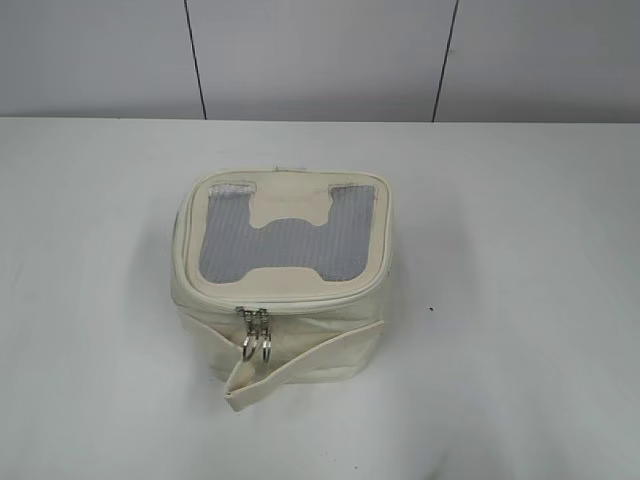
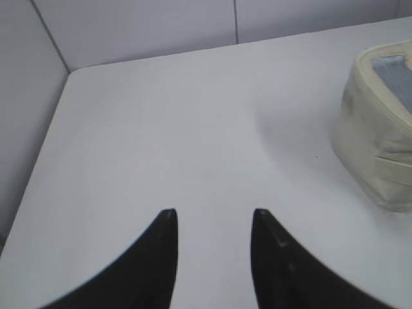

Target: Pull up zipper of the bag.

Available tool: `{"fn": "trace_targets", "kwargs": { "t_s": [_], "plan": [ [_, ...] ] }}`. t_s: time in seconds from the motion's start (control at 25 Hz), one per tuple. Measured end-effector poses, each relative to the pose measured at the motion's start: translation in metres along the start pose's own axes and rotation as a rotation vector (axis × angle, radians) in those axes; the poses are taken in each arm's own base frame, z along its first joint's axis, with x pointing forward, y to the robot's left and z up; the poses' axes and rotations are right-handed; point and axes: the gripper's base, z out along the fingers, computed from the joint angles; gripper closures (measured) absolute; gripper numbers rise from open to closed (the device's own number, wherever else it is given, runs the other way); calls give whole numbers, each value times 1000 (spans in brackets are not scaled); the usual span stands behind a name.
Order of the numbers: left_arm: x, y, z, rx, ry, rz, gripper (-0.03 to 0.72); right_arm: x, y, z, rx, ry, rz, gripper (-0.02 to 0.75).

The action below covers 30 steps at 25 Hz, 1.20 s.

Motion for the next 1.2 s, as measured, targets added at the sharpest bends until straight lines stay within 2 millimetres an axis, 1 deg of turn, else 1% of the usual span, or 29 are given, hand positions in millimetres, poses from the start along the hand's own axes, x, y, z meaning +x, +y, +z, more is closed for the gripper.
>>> {"fn": "trace_targets", "kwargs": {
  "t_s": [0.16,1.2],
  "plan": [
    [0,-1,0,-50,4,-24,388,0,0,0,20,-1,12,301],
    [0,-1,0,-51,3,-24,395,0,0,0,20,-2,12,302]
  ]
}}
